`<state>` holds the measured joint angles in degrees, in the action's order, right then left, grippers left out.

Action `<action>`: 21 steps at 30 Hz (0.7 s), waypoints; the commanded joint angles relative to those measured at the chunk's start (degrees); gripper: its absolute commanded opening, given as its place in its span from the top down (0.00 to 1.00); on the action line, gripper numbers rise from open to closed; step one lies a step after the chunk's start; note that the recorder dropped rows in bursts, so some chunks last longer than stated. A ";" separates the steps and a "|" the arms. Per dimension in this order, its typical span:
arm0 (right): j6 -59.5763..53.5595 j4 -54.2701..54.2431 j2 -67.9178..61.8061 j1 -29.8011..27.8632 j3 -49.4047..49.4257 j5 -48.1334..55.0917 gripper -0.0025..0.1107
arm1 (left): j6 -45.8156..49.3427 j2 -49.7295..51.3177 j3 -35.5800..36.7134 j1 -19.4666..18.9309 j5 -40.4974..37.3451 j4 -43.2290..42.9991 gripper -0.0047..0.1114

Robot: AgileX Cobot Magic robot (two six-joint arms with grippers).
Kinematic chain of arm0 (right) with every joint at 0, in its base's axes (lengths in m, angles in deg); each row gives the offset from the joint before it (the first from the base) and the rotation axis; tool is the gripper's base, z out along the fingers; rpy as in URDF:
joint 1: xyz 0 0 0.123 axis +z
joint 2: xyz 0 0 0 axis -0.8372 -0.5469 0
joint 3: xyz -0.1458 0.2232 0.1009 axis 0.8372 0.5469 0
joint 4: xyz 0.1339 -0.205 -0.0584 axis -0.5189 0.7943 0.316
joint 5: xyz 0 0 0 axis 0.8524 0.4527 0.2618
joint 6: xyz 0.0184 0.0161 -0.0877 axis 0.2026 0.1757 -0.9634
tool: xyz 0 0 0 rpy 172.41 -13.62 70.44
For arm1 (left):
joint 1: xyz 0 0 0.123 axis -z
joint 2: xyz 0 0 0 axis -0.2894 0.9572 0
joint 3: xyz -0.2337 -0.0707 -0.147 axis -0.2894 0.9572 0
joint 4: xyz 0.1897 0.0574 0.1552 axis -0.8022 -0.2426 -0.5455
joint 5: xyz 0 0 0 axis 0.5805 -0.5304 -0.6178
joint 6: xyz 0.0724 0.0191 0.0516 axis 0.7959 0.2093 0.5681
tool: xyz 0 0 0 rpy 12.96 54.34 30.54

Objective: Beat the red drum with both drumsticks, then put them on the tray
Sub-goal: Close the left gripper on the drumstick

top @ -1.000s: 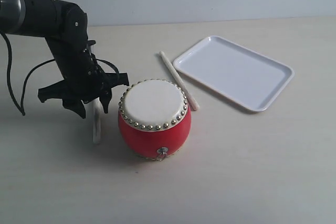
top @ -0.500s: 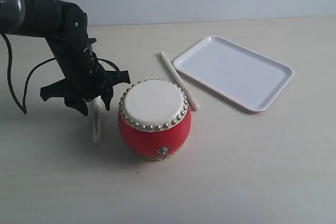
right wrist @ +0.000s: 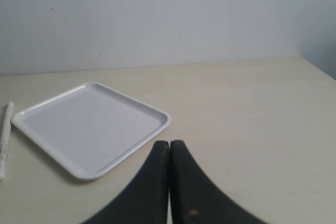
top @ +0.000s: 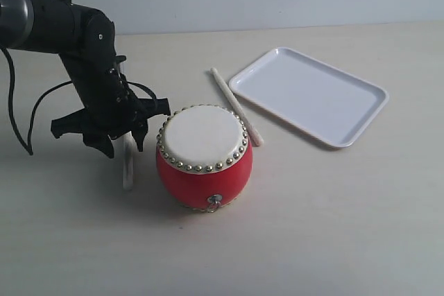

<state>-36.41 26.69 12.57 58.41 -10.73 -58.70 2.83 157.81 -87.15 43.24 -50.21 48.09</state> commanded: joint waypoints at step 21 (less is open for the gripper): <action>-0.29 0.08 0.38 -0.24 0.25 -0.31 0.98 | 0.21 -0.28 2.33 0.04 1.72 1.95 0.54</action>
<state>-36.41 26.69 12.57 58.41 -10.73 -58.70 2.83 157.81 -85.08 43.24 -49.32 49.27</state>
